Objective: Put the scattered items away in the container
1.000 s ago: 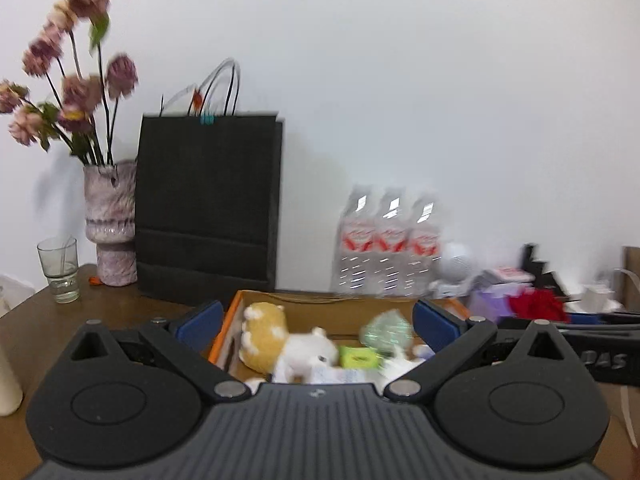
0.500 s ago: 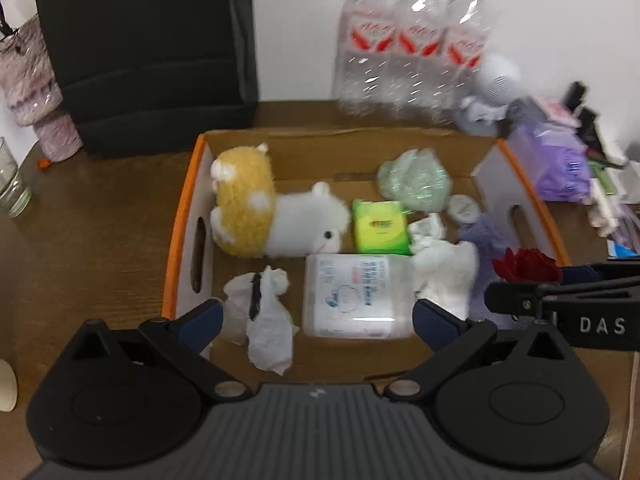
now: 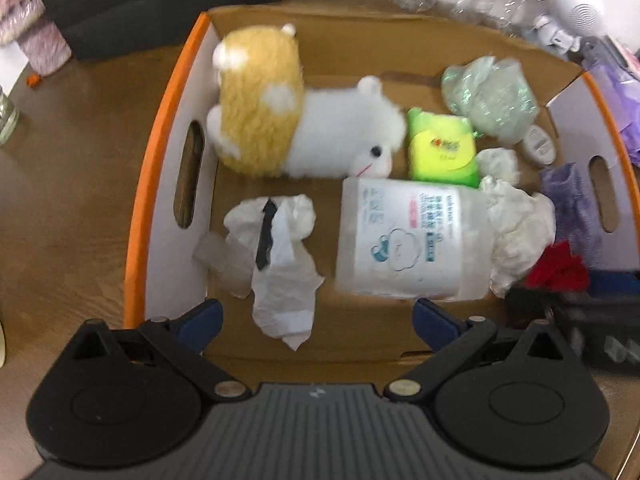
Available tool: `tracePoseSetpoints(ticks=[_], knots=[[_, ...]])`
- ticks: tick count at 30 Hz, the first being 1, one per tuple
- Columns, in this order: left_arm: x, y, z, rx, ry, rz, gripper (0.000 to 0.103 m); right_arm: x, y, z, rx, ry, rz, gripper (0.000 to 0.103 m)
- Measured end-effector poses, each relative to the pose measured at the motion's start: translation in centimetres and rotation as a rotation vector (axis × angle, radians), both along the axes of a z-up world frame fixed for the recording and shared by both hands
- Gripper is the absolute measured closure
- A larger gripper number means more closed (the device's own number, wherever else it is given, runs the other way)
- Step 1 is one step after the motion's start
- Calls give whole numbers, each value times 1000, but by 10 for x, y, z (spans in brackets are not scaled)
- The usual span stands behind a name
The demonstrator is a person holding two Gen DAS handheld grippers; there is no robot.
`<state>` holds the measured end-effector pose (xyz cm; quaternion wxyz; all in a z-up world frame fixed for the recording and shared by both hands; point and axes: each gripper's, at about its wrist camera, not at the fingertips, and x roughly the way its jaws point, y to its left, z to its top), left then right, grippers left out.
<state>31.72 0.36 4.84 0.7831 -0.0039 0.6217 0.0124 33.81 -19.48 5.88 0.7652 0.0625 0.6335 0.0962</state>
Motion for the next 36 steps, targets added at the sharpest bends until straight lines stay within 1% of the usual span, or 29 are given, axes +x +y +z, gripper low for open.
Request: tracePoseSetpoints(ticks=[1,3,4,8,10,15,17,19,23,25,26,29,32,34,36], knots=[[-1,1,2,-1,-3,4,0,-2,2,3,-4,12,4,25],[-5,2,12,-11,-14,0,0,-6,6,14,-58,-8,8,25],[-8,3,20,-13,-25,-1,0,-9,6,21,-67,-18,9,25],[-21,3,61,-17,-93,0,0,-18,-2,52,-75,-53,-14,21],[-31,1,85,-20,-135,-4,0,-25,-7,70,-76,-77,-30,21],[-51,-3,134,-14,-202,-7,0,-47,-13,116,-82,-149,-41,21],[-63,-8,150,-16,-229,-11,0,-59,-16,135,-75,-181,-46,21],[-71,-17,158,-15,-251,-20,0,-69,-16,149,-70,-208,-50,20],[-86,-25,164,-4,-284,-29,0,-86,-13,159,-88,-239,-48,20],[-94,-25,163,-5,-330,-24,0,-93,-15,161,-88,-258,-58,20],[-99,-25,161,-8,-367,-22,0,-97,-16,160,-78,-283,-63,20],[-117,-23,143,1,-515,-17,0,-110,-21,149,-48,-411,-65,16],[-136,-21,122,11,-657,-11,0,-124,-22,123,-70,-535,-83,16],[-148,-21,110,-3,-756,-30,0,-134,-21,106,-64,-619,-74,16],[-157,-22,100,2,-844,-41,0,-144,-21,95,-57,-712,-73,16]])
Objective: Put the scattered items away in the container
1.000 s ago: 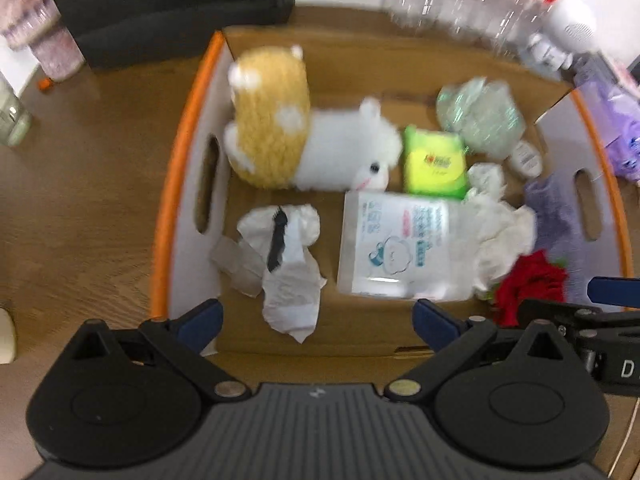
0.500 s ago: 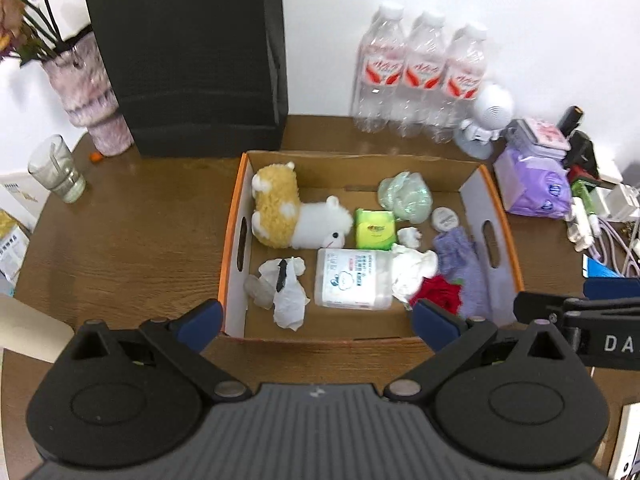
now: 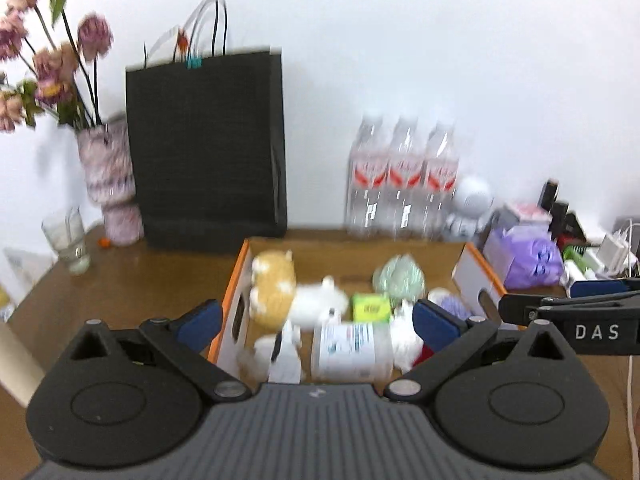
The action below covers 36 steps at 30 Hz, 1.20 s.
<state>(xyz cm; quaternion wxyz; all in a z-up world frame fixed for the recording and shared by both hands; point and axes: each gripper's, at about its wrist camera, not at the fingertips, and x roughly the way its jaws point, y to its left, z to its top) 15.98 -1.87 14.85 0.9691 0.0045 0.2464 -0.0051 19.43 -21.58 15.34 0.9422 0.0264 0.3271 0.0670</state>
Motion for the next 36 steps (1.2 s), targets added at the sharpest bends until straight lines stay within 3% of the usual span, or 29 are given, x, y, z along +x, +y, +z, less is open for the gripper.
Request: tracePoseSetpoints(ticks=[2,5,13,18,26,30,36], knots=[[-7,-2,-9,4,-79,-11,0,-10,-1,-9,16,-101,-6,13],[-12,-4,-21,6,-133,-24,0,-20,0,-22,18,-205,-14,9],[-19,1,-33,-5,-164,-35,0,-25,-2,-40,37,-262,-14,8],[-56,7,-50,34,-209,-45,0,-51,-7,-54,79,-283,-18,2],[-127,25,-92,-21,-89,-37,0,-121,-8,-88,45,-254,-18,0],[-163,32,-105,-17,-49,7,0,-157,-7,-108,10,-188,-12,0],[-224,44,-108,-20,-65,51,0,-214,-7,-126,46,-134,-2,0]])
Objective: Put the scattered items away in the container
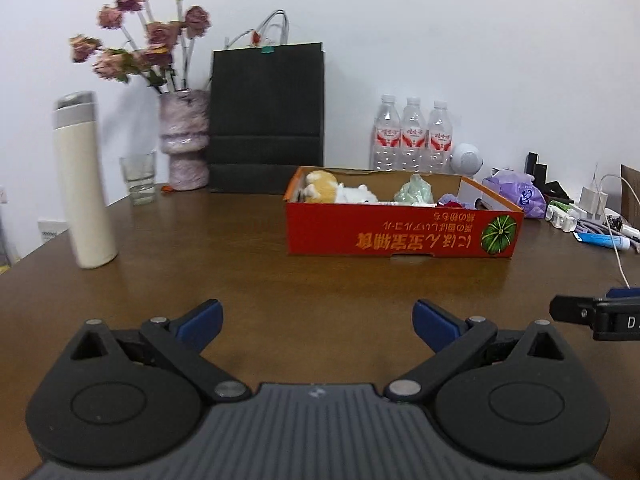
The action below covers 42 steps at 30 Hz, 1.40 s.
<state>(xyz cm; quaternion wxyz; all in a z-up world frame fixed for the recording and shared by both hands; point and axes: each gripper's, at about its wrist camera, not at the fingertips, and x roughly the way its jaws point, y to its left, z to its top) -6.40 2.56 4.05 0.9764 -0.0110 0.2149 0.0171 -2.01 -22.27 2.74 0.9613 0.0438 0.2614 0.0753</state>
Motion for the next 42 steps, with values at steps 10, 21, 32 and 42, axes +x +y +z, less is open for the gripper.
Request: tracePoseSetpoints(ticks=[10,21,32,42], knots=[[13,-14,-10,42,61,-66,0,-18,19,-15,-16,34,11,0],[55,-17,-28,46,177,-27,0,17,32,-26,-30,100,-26,0],[72,-17,-37,32,264,-57,0,34,35,-30,-50,148,-40,0],[73,-17,-37,22,268,-55,0,37,46,-31,-121,164,-33,0]])
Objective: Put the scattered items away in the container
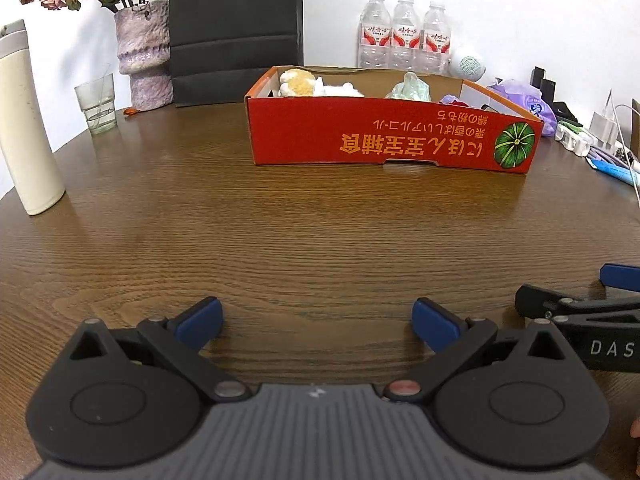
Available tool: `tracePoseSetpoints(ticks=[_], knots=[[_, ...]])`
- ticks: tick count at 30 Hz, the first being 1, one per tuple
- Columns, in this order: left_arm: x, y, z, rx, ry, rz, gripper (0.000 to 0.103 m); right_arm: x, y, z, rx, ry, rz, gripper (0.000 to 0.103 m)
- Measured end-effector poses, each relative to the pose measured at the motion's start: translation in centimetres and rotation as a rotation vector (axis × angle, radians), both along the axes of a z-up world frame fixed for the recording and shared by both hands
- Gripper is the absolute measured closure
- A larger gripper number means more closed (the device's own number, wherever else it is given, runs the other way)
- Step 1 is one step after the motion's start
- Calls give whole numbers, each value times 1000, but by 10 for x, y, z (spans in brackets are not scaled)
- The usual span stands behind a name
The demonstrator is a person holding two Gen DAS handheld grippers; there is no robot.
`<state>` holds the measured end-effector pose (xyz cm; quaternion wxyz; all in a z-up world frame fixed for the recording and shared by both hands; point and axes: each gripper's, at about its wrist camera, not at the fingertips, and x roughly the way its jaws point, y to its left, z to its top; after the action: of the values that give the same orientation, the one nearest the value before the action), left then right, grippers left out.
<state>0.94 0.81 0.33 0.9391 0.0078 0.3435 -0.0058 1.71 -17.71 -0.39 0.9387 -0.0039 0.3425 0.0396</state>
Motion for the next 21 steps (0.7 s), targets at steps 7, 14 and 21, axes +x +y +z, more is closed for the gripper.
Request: tracePoseSetpoints(ticks=[7,14,21], knots=[[0,0,0,0,0,0,0,0,0,0,0,0,1,0],[0,0,0,0,-1,-1,0,0,0,0,0,0,1,0],[0,0,0,-1,-1,-1,0,-1,0,0,0,0,1,0]])
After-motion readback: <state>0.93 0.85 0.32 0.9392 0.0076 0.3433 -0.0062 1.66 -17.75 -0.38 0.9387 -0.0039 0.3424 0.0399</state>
